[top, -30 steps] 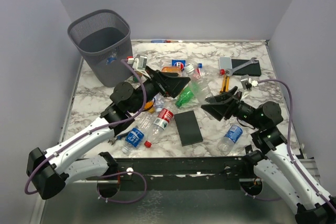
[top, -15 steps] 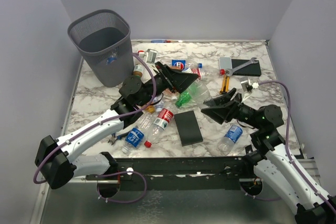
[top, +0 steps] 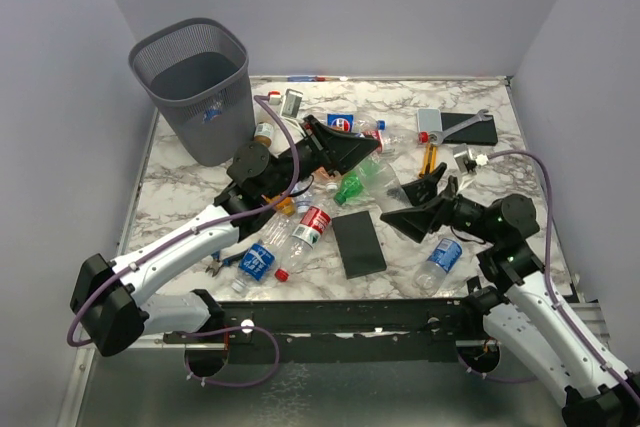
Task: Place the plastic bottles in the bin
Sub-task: Pick up the plastic bottle at the center of the board, then place the plastic bottle in the trash bin.
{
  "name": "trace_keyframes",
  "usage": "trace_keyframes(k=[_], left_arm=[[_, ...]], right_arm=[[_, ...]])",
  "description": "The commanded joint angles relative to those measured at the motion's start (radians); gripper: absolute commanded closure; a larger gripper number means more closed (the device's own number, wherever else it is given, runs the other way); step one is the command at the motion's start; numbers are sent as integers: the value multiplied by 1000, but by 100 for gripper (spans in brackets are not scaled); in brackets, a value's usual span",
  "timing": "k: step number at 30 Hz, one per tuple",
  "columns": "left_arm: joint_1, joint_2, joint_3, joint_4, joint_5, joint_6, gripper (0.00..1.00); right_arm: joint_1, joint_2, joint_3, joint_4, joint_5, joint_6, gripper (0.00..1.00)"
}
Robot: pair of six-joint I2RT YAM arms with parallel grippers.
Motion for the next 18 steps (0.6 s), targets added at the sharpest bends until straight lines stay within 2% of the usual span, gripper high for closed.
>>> trace_keyframes(k=[1,2,5,8,13,18], left_arm=[[-3,-30,9,27,37,27,96],[-3,-35,13,16,33,39,100],[-2,-59,45,-53,2,100,100],[-1,-100,129,-204,-81,242,100],[1,-143,352,-482,-364,528,100],[0,-119,551,-575,-669,818,100]], right_arm=[[4,27,90,-121,-29,-27,0],[4,29,111,-146,-31,-32,0],[3,21,184,-252,-17,-68,0],[4,12,293,-419,39,-123,0],[4,1,478,-624,151,-199,0],[4,-26,500,-672,285,-228,0]])
